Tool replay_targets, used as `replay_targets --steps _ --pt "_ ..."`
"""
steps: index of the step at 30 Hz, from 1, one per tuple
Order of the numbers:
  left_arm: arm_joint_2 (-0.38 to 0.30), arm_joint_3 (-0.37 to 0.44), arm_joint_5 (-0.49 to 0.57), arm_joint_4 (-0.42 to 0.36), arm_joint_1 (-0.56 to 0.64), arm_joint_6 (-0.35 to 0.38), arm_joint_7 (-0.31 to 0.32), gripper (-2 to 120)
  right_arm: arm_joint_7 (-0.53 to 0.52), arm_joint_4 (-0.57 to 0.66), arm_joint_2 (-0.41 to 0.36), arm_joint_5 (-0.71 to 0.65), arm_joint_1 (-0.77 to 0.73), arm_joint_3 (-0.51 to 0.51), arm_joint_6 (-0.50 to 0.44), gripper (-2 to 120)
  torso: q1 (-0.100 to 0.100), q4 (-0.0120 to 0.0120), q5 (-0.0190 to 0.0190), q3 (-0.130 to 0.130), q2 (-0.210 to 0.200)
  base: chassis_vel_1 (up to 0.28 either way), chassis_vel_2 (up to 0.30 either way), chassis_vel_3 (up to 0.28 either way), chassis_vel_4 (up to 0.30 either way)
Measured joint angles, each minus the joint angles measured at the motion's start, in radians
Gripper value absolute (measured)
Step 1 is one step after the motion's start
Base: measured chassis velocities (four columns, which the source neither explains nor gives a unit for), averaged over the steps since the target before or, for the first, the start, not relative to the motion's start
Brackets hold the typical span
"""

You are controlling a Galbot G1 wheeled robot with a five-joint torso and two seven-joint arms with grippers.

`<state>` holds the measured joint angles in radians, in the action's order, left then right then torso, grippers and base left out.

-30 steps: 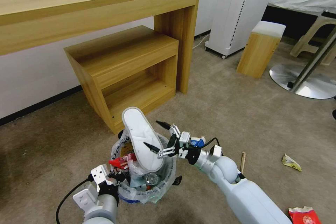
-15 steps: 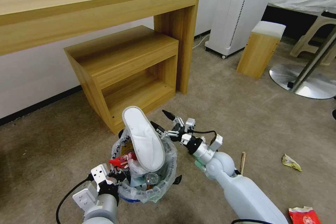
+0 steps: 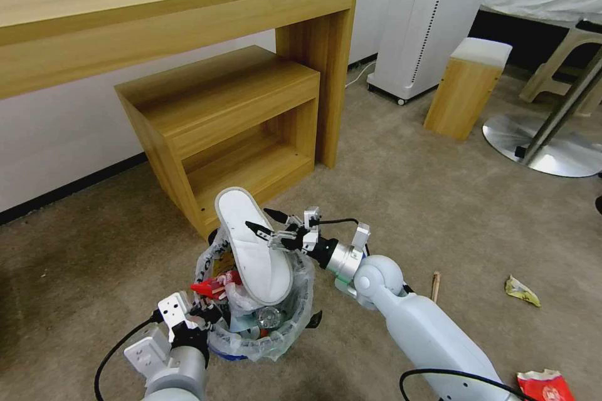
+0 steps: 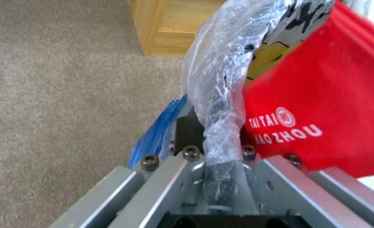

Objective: Pick up the trash bin and place the garbage on the floor into it.

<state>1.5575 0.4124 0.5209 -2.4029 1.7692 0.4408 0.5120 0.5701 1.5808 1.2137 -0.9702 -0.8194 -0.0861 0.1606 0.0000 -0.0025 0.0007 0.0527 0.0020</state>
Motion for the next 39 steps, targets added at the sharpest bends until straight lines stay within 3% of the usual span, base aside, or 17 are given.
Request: replay_targets --steps 3,5,10,13,18,23,35,39 --pt "-0.001 0.001 0.000 -0.002 0.000 0.000 0.001 0 -0.007 -0.001 0.000 -0.005 0.007 -0.004 0.001 76 0.000 0.0000 0.0000 0.000 0.000 0.000 0.000 0.000 0.000" --pt "-0.002 0.002 0.000 -0.003 0.001 0.000 0.002 0 -0.014 -0.003 0.002 -0.011 0.019 -0.012 0.000 61 0.000 0.0000 0.0000 0.000 0.000 0.000 0.000 0.000 0.000" --pt "-0.002 0.001 0.000 -0.003 0.002 0.000 0.003 0 -0.025 -0.004 0.003 -0.015 0.022 -0.015 -0.002 49 0.000 0.0000 0.0001 0.000 0.000 0.000 0.000 0.000 0.000" --pt "-0.001 -0.001 -0.002 -0.003 0.001 0.000 0.003 0 -0.040 -0.011 0.001 -0.013 0.025 -0.018 -0.004 32 0.000 0.0000 0.0001 0.000 0.000 0.000 0.000 0.000 0.000" --pt "0.001 -0.005 -0.004 -0.003 0.001 -0.001 0.004 0 -0.040 -0.015 0.000 -0.010 0.025 -0.018 -0.009 18 0.000 0.0000 0.0002 0.000 0.000 0.000 0.000 0.000 0.000" --pt "0.003 -0.010 -0.009 0.004 0.000 -0.005 0.004 0 -0.015 -0.018 -0.001 -0.005 0.017 -0.016 -0.065 0 0.000 0.0000 0.0001 0.000 0.000 0.000 0.000 0.000 0.000" --pt "0.004 -0.016 -0.015 0.012 0.001 -0.012 0.004 0 0.163 0.006 -0.004 -0.005 0.016 0.007 -0.272 0 0.000 0.0000 0.0001 0.000 0.000 0.000 0.000 0.000 0.000" --pt "0.004 -0.017 -0.016 0.013 0.001 -0.014 0.004 0 0.269 -0.008 -0.002 0.084 0.034 0.032 -0.329 0 0.000 0.0000 0.0001 0.000 0.000 0.000 0.000 0.000 0.000"
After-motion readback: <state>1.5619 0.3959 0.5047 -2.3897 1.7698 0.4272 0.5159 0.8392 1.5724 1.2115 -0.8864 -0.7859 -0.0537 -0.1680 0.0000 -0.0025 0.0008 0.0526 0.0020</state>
